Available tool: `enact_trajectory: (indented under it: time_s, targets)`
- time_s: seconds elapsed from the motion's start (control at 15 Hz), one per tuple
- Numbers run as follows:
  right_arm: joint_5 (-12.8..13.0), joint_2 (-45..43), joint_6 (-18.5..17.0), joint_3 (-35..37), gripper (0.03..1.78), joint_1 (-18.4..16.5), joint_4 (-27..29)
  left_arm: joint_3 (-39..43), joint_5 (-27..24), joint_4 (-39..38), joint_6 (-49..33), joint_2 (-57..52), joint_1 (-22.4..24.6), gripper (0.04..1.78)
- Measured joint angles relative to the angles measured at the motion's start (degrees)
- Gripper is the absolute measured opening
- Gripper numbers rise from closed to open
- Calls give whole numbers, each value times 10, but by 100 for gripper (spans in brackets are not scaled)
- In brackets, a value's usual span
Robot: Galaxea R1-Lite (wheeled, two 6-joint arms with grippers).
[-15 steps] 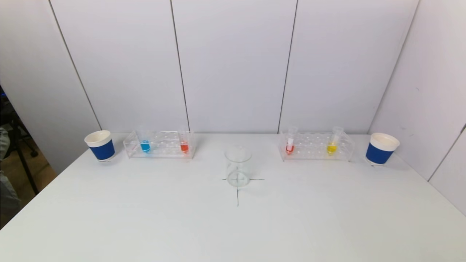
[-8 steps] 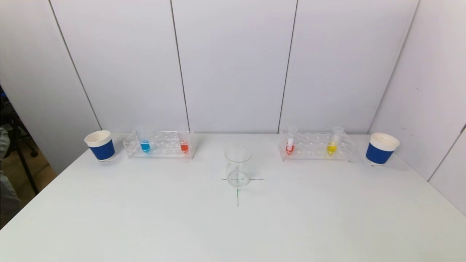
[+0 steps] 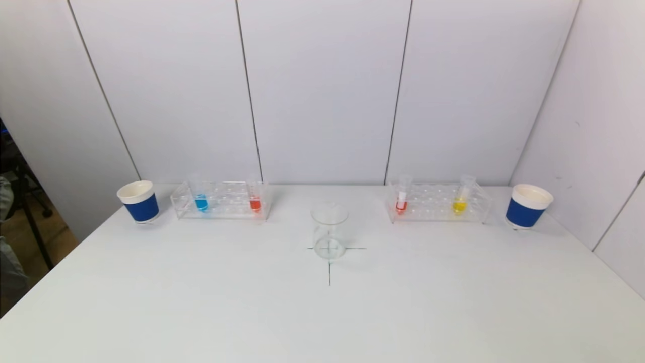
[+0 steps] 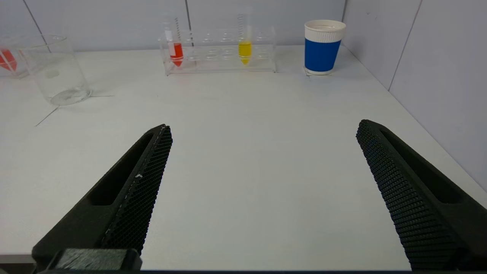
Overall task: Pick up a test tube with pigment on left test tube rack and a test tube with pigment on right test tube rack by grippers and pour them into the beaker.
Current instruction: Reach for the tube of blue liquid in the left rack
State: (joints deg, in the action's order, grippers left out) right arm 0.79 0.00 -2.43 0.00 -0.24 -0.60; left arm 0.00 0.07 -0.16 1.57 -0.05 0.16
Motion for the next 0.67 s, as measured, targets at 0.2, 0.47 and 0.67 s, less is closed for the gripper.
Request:
enact_trajectory:
  time_s: [0.2, 0.47, 0.67]
  targets:
    - [0, 0, 0, 0, 176, 0, 0, -1, 0, 3, 4, 0, 0, 176]
    - [0, 0, 0, 0, 176, 0, 0, -39, -6, 28, 5, 0, 0, 176]
    - [0, 0, 0, 0, 176, 0, 0, -104, -21, 66, 5, 6, 0, 176]
